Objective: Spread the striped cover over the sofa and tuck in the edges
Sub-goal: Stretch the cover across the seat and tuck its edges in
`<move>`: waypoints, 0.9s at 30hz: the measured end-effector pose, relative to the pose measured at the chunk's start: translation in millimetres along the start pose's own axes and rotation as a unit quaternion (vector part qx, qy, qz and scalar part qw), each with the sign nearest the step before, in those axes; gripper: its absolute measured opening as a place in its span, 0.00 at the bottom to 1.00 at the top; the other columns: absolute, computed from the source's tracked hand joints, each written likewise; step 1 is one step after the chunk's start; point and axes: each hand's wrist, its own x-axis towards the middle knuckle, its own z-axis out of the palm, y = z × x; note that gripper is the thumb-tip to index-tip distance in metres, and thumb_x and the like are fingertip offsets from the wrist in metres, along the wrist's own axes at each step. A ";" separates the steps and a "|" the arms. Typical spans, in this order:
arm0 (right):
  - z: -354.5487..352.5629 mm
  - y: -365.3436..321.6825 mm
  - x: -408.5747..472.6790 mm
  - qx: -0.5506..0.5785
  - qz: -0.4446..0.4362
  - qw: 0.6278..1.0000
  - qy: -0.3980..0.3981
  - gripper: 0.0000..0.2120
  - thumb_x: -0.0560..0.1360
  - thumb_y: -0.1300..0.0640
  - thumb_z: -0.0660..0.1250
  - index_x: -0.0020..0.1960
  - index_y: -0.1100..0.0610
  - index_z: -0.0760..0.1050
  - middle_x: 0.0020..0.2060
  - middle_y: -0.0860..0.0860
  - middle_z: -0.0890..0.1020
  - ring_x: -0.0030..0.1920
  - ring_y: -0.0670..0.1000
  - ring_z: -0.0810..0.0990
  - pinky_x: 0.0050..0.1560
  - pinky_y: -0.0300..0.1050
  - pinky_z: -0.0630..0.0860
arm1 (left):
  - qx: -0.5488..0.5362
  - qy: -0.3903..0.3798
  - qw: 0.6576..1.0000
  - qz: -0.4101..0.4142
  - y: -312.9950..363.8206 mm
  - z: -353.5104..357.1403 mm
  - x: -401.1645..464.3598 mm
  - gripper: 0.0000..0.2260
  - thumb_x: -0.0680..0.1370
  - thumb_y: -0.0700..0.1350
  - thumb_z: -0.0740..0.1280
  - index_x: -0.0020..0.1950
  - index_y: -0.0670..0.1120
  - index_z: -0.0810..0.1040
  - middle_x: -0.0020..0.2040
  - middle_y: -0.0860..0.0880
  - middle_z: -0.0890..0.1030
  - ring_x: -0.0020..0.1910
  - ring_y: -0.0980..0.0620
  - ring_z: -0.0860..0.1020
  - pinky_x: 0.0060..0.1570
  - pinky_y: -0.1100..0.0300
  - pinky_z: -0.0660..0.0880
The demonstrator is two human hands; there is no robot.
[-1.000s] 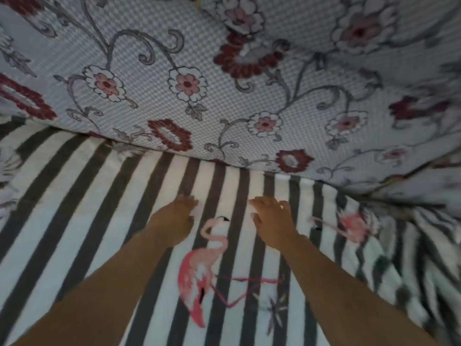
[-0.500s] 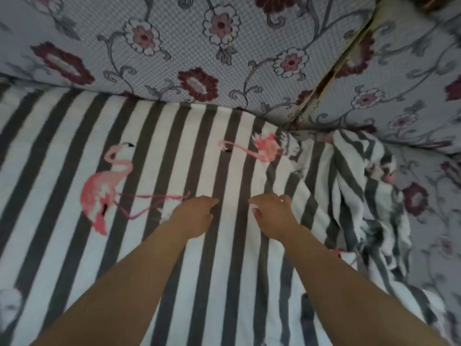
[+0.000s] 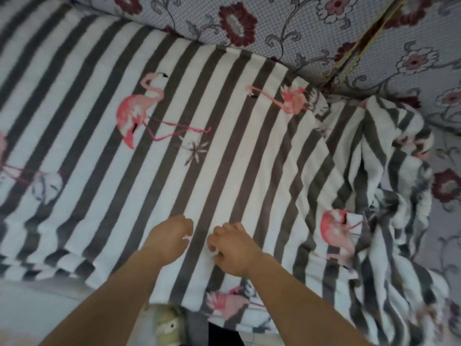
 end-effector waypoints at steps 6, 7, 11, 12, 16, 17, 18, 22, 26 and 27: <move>78.1 -56.3 -8.0 -0.131 0.006 0.990 -0.046 0.29 0.64 0.45 0.72 0.58 0.57 0.67 0.56 0.56 0.69 0.56 0.58 0.66 0.61 0.59 0.61 | 0.057 -0.059 0.997 -0.006 -59.2 55.7 -57.8 0.09 0.73 0.49 0.65 0.42 0.52 0.64 0.45 0.54 0.69 0.49 0.50 0.74 0.42 0.58 0.70; 89.2 -63.3 -8.2 -0.150 0.027 0.988 -0.025 0.28 0.63 0.47 0.73 0.57 0.56 0.67 0.55 0.55 0.70 0.55 0.58 0.67 0.61 0.60 0.64 | 0.057 -0.048 0.997 -0.003 -67.4 66.7 -65.4 0.09 0.73 0.49 0.65 0.42 0.51 0.64 0.44 0.54 0.68 0.50 0.50 0.74 0.41 0.59 0.69; 106.1 -70.4 -9.2 -0.204 0.059 0.975 0.066 0.17 0.61 0.53 0.74 0.48 0.53 0.75 0.49 0.53 0.75 0.49 0.58 0.74 0.53 0.58 0.73 | 0.054 0.052 0.996 0.049 -75.9 92.3 -80.2 0.08 0.72 0.50 0.66 0.47 0.49 0.70 0.48 0.52 0.71 0.54 0.50 0.70 0.38 0.58 0.66; 105.4 -66.9 -9.1 -0.197 0.059 0.977 0.062 0.17 0.62 0.52 0.74 0.49 0.53 0.76 0.51 0.53 0.75 0.50 0.59 0.74 0.53 0.57 0.72 | 0.054 0.070 0.994 0.066 -75.7 93.6 -82.1 0.10 0.72 0.51 0.67 0.49 0.49 0.72 0.50 0.51 0.72 0.54 0.49 0.70 0.39 0.58 0.66; 94.2 -58.6 -11.8 -0.015 0.126 0.990 0.066 0.11 0.70 0.58 0.68 0.52 0.53 0.73 0.48 0.54 0.79 0.51 0.58 0.74 0.50 0.51 0.69 | 0.087 0.091 0.989 0.078 -76.1 103.2 -102.6 0.27 0.65 0.56 0.74 0.60 0.51 0.70 0.59 0.50 0.70 0.61 0.47 0.69 0.52 0.56 0.68; 85.9 -56.3 -11.4 0.073 0.160 0.982 0.069 0.09 0.72 0.61 0.64 0.51 0.54 0.71 0.45 0.55 0.80 0.48 0.59 0.76 0.48 0.51 0.71 | 0.104 0.092 0.988 0.061 -74.9 105.6 -105.9 0.32 0.64 0.54 0.74 0.65 0.53 0.67 0.65 0.48 0.67 0.65 0.45 0.67 0.58 0.53 0.68; 76.7 -53.2 -10.0 0.146 0.192 0.968 0.067 0.07 0.74 0.62 0.61 0.50 0.54 0.70 0.43 0.57 0.80 0.45 0.60 0.76 0.46 0.52 0.73 | 0.126 0.100 0.986 0.032 -73.5 107.4 -108.5 0.35 0.65 0.50 0.73 0.69 0.54 0.63 0.69 0.46 0.63 0.69 0.43 0.63 0.63 0.50 0.66; 42.1 -26.0 -5.4 0.204 0.257 0.934 0.142 0.04 0.76 0.64 0.57 0.47 0.55 0.65 0.42 0.61 0.78 0.43 0.62 0.77 0.44 0.56 0.74 | 0.132 0.225 0.963 -0.069 -71.7 88.5 -95.2 0.33 0.66 0.37 0.69 0.69 0.52 0.65 0.67 0.44 0.67 0.62 0.40 0.69 0.57 0.48 0.68; 29.1 -33.9 -3.2 0.065 0.244 0.933 0.258 0.10 0.71 0.68 0.60 0.50 0.57 0.69 0.47 0.58 0.77 0.47 0.61 0.75 0.49 0.56 0.73 | 0.048 0.219 0.974 -0.040 -88.9 62.4 -78.8 0.17 0.74 0.39 0.64 0.61 0.46 0.67 0.51 0.44 0.79 0.47 0.40 0.76 0.40 0.51 0.69; 30.9 -46.1 -2.1 0.032 0.203 0.936 0.287 0.10 0.70 0.67 0.63 0.50 0.58 0.71 0.48 0.56 0.76 0.48 0.59 0.74 0.49 0.55 0.73 | 0.023 0.216 0.976 -0.025 -92.8 58.6 -78.2 0.15 0.74 0.40 0.65 0.60 0.46 0.67 0.50 0.44 0.80 0.46 0.40 0.77 0.38 0.52 0.67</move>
